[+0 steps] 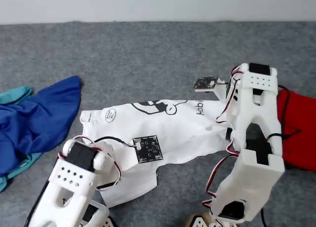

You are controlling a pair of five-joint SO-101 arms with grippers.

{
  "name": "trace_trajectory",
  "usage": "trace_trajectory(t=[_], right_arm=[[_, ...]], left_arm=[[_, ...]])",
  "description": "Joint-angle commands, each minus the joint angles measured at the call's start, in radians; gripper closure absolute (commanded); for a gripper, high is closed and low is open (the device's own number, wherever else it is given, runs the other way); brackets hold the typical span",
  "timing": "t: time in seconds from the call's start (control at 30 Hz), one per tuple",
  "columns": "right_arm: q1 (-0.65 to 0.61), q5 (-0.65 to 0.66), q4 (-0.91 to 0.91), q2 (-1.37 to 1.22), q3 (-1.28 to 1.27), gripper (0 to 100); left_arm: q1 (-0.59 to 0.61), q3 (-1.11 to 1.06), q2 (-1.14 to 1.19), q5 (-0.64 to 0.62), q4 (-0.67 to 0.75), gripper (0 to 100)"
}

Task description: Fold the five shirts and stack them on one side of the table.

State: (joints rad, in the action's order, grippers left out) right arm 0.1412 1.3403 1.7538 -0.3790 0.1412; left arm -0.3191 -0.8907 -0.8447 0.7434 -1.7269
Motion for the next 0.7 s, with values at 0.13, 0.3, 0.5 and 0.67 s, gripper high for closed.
trace_trajectory(t=[0.13, 0.3, 0.5, 0.67], right_arm=[[0.002, 0.009, 0.038, 0.048, -0.002, 98.7], [0.033, 0.009, 0.036, 0.053, 0.003, 98.7], [0.041, 0.009, 0.041, 0.079, 0.040, 98.7], [-0.002, 0.009, 0.042, 0.153, 0.026, 98.8]], left_arm=[[0.008, 0.004, 0.074, 0.069, -0.031, 99], [0.005, 0.031, 0.074, 0.071, -0.032, 99], [0.009, 0.165, 0.018, 0.055, -0.032, 99], [0.009, 0.219, 0.011, 0.043, -0.034, 99]])
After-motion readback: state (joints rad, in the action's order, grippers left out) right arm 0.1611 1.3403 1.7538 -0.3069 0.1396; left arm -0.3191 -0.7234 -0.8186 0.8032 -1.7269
